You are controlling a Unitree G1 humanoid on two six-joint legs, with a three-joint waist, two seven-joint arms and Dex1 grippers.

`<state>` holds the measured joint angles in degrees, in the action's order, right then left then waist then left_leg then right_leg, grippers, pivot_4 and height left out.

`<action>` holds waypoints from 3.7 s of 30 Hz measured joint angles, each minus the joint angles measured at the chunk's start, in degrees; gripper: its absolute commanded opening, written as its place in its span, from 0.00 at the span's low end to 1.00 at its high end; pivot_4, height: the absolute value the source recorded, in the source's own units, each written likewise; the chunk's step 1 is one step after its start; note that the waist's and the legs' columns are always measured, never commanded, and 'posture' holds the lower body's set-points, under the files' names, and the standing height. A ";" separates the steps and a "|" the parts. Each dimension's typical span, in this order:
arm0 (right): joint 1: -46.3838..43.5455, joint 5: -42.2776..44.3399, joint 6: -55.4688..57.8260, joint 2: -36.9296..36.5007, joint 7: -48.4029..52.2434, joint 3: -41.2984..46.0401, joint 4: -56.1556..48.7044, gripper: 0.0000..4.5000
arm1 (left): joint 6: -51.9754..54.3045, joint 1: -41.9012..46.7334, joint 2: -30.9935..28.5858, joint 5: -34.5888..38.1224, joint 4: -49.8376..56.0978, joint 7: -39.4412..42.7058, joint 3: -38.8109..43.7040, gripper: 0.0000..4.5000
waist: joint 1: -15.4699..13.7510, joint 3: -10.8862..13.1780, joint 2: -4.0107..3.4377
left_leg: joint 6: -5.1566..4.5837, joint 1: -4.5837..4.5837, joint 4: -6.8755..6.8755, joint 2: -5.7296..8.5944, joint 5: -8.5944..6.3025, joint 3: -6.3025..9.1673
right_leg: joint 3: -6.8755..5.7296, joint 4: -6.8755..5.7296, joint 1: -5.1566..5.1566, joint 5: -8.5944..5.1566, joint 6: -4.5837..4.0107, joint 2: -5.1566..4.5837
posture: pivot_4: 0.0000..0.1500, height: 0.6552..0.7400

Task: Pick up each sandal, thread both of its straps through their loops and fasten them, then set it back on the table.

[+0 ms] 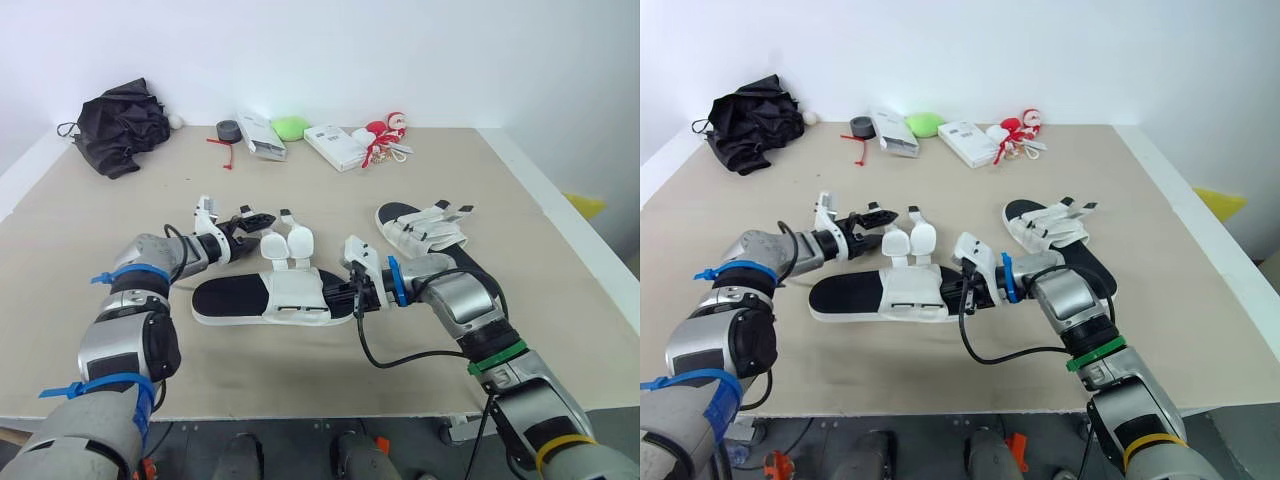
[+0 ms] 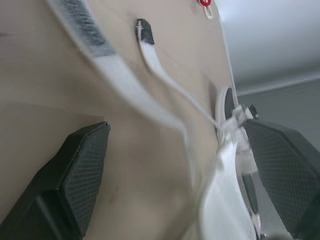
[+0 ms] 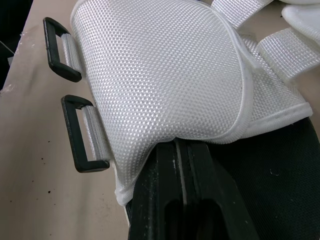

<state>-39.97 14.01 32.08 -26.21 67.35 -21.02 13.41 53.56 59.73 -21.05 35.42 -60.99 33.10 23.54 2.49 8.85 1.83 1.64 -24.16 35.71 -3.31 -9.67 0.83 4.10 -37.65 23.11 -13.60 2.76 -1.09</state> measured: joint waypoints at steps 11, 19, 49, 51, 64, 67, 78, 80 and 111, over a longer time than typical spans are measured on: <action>0.61 -0.29 0.44 0.54 -0.33 0.06 -1.25 0.00 | -15.53 5.06 3.85 -0.61 -9.86 -12.64 5.14 0.25 | 0.19 0.00 0.00 | 0.17 0.01 -0.16 0.02 0.01 0.03 | 0.02 0.00 0.03 -0.05 0.04 0.00 | 1.00 0.98; 1.37 -0.29 0.86 0.53 -0.47 0.46 -2.15 0.00 | -17.85 5.77 4.07 -3.00 -10.96 -11.45 4.21 0.01 | 0.22 0.00 0.00 | 0.34 0.00 -0.25 0.03 -0.05 0.03 | 0.01 0.01 0.07 -0.16 0.05 0.01 | 1.00 0.98; 0.32 -0.87 0.21 0.10 2.54 0.24 -1.05 0.00 | -68.73 -30.99 -2.66 -15.33 53.02 43.82 -25.01 0.37 | 0.12 -0.04 -0.09 | 0.86 0.11 -0.26 -0.02 -0.21 -0.10 | 0.21 0.06 -0.03 -0.59 -0.28 0.00 | 1.00 0.98; 0.25 -0.86 0.19 0.10 2.66 0.20 -0.94 0.00 | -71.31 -30.99 -3.11 -15.33 51.67 44.64 -25.02 0.54 | 0.12 -0.04 -0.09 | 0.84 0.11 -0.27 -0.03 -0.22 -0.09 | 0.20 0.06 -0.02 -0.57 -0.21 0.00 | 1.00 0.98; -0.43 -0.88 -0.14 -0.29 3.57 -0.45 -0.33 0.00 | -35.57 -41.25 -21.35 2.50 65.13 45.02 -24.72 0.87 | 0.20 -0.02 -0.09 | 0.70 0.08 -0.29 -0.19 -0.32 -0.01 | 0.07 -0.04 0.04 -0.83 -0.47 0.07 | 1.00 0.98; -0.50 -0.91 -0.25 -0.31 3.64 -0.48 -0.15 0.00 | -17.73 -40.61 -22.81 14.74 68.65 38.42 -22.83 0.87 | 0.16 -0.02 -0.08 | 0.70 0.10 -0.27 -0.17 -0.32 0.06 | 0.04 -0.05 0.00 -0.87 -0.50 0.07 | 1.00 0.98; -1.10 -0.94 -0.71 0.11 3.81 -1.02 0.51 0.00 | 18.44 -34.63 -15.99 51.64 68.16 -2.36 -23.84 0.87 | 0.21 -0.02 -0.06 | 0.70 0.12 -0.31 -0.17 -0.33 0.29 | -0.02 -0.11 -0.05 -0.79 -0.34 0.23 | 1.00 0.98; -1.47 -1.16 -0.71 0.24 3.72 -1.19 0.96 0.00 | 18.40 -31.45 -12.84 59.28 63.88 -13.91 -24.65 0.87 | 0.11 -0.02 -0.05 | 0.71 0.15 -0.23 -0.16 -0.32 0.32 | 0.00 -0.15 -0.10 -0.73 -0.38 0.24 | 1.00 0.98; -2.14 -1.32 -1.08 0.81 3.51 -1.17 2.55 0.00 | 16.93 -30.38 5.22 75.82 58.66 -50.33 -16.38 0.65 | 0.10 -0.03 -0.03 | 0.96 0.30 -0.24 0.04 -0.18 0.41 | 0.20 -0.15 -0.20 -0.75 -0.55 0.31 | 1.00 0.98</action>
<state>-42.11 12.68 30.99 -25.40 70.86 -22.19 15.96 70.49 29.35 -15.83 111.24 -2.32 -17.24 7.15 2.59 8.82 1.80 2.61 -23.87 35.47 -3.27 -9.85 1.24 4.31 -37.80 22.91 -14.35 2.21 -0.78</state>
